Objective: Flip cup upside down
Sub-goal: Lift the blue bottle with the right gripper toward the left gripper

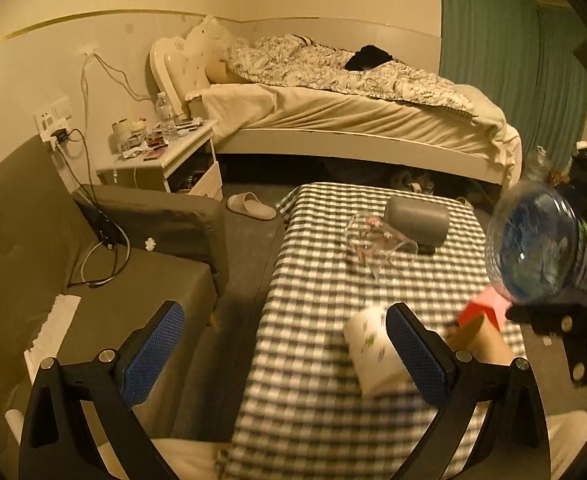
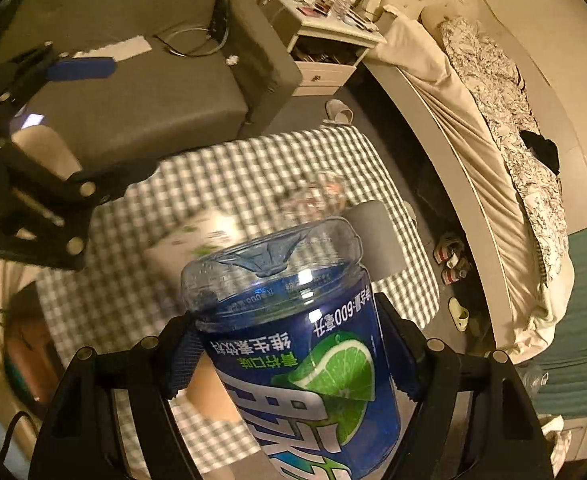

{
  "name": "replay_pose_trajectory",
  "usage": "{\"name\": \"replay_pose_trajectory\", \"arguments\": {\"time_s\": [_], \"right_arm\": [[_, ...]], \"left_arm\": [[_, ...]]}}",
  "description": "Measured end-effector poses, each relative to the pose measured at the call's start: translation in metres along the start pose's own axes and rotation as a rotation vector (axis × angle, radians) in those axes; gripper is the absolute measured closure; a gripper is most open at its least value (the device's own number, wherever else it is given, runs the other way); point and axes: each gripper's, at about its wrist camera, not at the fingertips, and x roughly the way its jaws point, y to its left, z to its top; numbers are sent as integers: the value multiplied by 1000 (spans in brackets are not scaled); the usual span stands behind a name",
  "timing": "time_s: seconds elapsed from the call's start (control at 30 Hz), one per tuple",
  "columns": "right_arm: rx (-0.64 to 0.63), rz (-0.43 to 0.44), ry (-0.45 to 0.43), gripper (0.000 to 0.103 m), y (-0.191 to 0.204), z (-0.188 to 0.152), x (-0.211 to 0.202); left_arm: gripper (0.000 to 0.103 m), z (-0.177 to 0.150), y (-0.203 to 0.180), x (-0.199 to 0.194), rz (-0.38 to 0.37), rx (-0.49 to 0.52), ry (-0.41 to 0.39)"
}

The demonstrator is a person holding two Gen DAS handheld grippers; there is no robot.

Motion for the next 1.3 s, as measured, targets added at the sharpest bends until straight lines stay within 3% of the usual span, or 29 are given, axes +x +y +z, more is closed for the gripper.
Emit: {"name": "replay_pose_trajectory", "arguments": {"time_s": [0.17, 0.37, 0.5, 0.7, 1.03, 1.23, 1.27, 1.3], "right_arm": [[120, 28, 17, 26, 43, -21, -12], [574, 128, 110, 26, 75, -49, 27], [769, 109, 150, 26, 89, -65, 58], [1022, 100, 139, 26, 80, -80, 83], [1056, 86, 155, 26, 79, -86, 113], [1045, 114, 114, 26, 77, -92, 119], [1047, 118, 97, 25, 77, -92, 118], [1046, 107, 83, 18, 77, -93, 115]], "left_arm": [[0, -31, 19, -22, 9, -10, 5], [0, -59, 32, -20, 23, -19, 37], [0, -73, 32, -14, 44, 0, 41], [0, -84, 31, 3, 39, -2, 78], [0, -90, 27, 22, 34, 12, 121], [0, -92, 20, 25, 27, 19, 141], [0, -93, 19, 25, 29, 20, 145], [0, -93, 17, 24, 32, 20, 149]]}}
